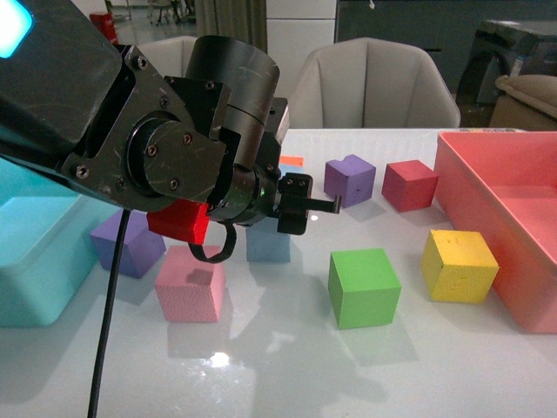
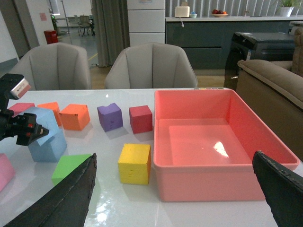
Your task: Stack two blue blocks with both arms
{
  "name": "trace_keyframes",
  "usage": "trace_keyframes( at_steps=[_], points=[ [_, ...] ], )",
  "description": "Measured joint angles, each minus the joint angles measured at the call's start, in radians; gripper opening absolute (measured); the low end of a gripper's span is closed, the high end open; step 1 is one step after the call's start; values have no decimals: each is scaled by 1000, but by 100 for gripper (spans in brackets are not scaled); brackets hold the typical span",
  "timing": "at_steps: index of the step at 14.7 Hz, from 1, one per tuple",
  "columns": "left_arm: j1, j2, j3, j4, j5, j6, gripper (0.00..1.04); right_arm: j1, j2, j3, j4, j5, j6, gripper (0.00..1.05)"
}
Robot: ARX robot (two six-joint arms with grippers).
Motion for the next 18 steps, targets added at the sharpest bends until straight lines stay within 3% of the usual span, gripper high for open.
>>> trace_keyframes(
  at_steps=[13, 17, 18],
  points=[
    [5, 89, 105, -31, -34, -68, 46, 0, 0, 0, 0, 0, 0, 98],
    [5, 93, 103, 7, -18, -72, 94, 0, 0, 0, 0, 0, 0, 98],
    [5, 93, 101, 23, -18, -71, 100, 0, 0, 0, 0, 0, 0, 98]
  ],
)
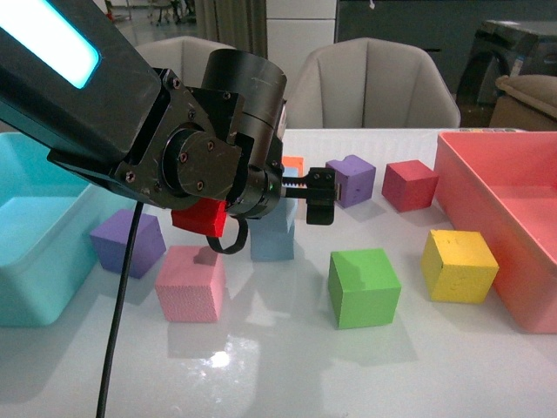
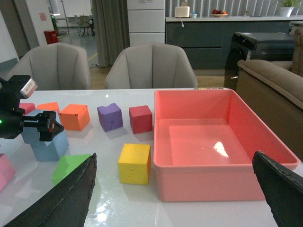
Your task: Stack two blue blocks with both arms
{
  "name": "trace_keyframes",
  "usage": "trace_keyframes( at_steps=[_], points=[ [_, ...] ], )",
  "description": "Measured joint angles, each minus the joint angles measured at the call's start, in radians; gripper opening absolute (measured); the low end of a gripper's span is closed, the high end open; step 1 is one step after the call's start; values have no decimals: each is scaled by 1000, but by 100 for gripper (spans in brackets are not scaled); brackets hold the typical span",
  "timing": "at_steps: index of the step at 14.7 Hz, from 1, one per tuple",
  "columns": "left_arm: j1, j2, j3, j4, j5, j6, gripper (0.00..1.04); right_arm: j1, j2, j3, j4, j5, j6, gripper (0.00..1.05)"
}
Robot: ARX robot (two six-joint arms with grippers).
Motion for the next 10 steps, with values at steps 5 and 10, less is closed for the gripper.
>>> trace_keyframes(
  at_steps=[5, 10],
  points=[
    [-1, -95, -100, 100, 1, 30, 98, 0, 0, 0, 0, 0, 0, 98],
    [-1, -360, -357, 271, 51, 60, 98, 0, 0, 0, 0, 0, 0, 98]
  ],
)
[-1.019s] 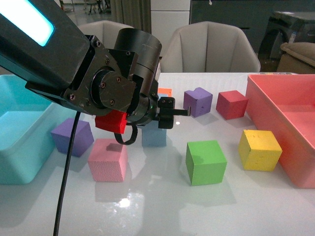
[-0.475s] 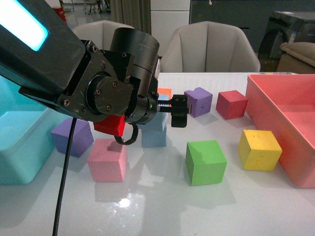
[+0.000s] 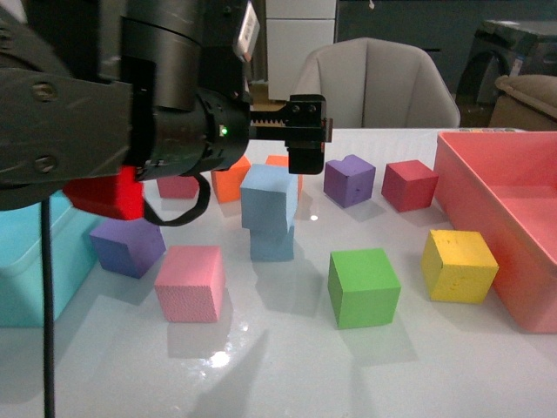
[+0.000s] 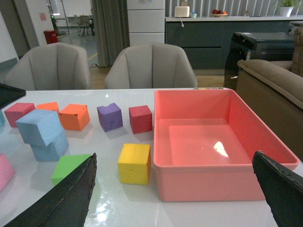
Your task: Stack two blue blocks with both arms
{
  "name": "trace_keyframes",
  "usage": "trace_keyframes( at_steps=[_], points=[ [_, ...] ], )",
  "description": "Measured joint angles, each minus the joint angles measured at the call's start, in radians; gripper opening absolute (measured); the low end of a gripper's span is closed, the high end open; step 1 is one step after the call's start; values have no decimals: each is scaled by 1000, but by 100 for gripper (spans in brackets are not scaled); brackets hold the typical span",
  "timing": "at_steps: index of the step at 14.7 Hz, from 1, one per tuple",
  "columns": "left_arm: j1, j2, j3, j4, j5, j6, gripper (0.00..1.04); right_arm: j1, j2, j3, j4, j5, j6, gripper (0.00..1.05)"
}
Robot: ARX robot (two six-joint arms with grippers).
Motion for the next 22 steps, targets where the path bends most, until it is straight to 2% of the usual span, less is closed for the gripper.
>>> trace_keyframes(
  at_steps=[3, 5, 6, 7, 8, 9, 10, 12, 14, 16, 22],
  points=[
    [-13, -270, -251, 163, 35, 27, 98, 0, 0, 0, 0, 0, 0, 98],
    [-16, -415, -394, 185, 51, 35, 98, 0, 0, 0, 0, 0, 0, 98],
    [-20, -467, -472, 233, 20, 63, 96, 0, 0, 0, 0, 0, 0, 98],
    [-21, -523, -547, 316, -135, 84, 85, 0, 0, 0, 0, 0, 0, 98],
    [23, -650, -637, 270, -248, 100, 73, 0, 0, 0, 0, 0, 0, 98],
    [94, -799, -721, 196, -250, 105, 60, 0, 0, 0, 0, 0, 0, 98],
    [144, -917, -784, 164, -212, 106, 48, 0, 0, 0, 0, 0, 0, 98],
    [170, -982, -813, 157, -174, 106, 37, 0, 0, 0, 0, 0, 0, 98],
    [246, -1098, -885, 107, -88, 106, 4, 0, 0, 0, 0, 0, 0, 98],
    [290, -1177, -920, 69, -50, 109, 2, 0, 0, 0, 0, 0, 0, 98],
    [325, -1250, -945, 24, -10, 109, 2, 0, 0, 0, 0, 0, 0, 98]
  ],
)
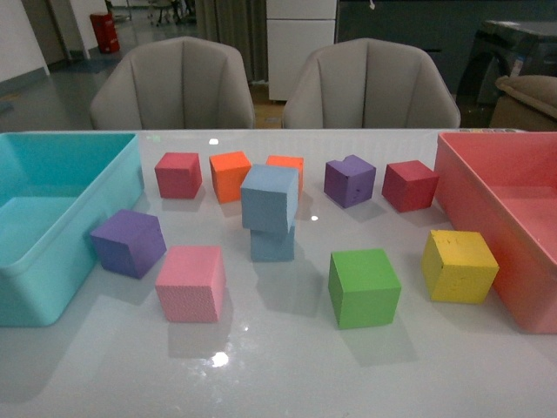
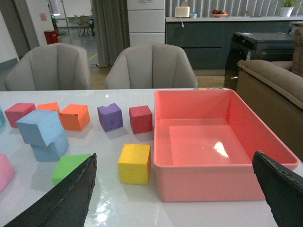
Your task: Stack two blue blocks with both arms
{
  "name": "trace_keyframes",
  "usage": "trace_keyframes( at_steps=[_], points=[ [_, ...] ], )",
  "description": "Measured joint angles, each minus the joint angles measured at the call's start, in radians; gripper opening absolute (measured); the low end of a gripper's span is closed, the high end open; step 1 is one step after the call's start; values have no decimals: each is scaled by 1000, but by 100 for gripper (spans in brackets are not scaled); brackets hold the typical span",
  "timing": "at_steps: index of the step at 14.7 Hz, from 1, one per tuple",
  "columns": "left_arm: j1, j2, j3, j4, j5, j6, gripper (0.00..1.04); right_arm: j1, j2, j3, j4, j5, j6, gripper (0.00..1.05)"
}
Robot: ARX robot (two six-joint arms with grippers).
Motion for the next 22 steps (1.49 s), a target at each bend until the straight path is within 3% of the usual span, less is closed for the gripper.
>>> trace_keyframes(
  at_steps=[4, 5, 6, 9, 15, 16, 22],
  points=[
    [27, -66, -24, -48, 25, 0, 2, 0, 0, 0, 0, 0, 0, 98],
    [113, -119, -34, -90, 115, 1, 2, 0, 0, 0, 0, 0, 0, 98],
    [138, -137, -53, -58, 115, 0, 2, 0, 0, 0, 0, 0, 0, 98],
    [130, -394, -69, -306, 132, 1, 2, 0, 0, 0, 0, 0, 0, 98],
    [130, -477, -69, -393, 132, 1, 2, 0, 0, 0, 0, 0, 0, 98],
    [130, -619, -68, -574, 131, 1, 2, 0, 0, 0, 0, 0, 0, 98],
    [130, -639, -68, -563, 132, 0, 3, 0, 0, 0, 0, 0, 0, 98]
  ],
)
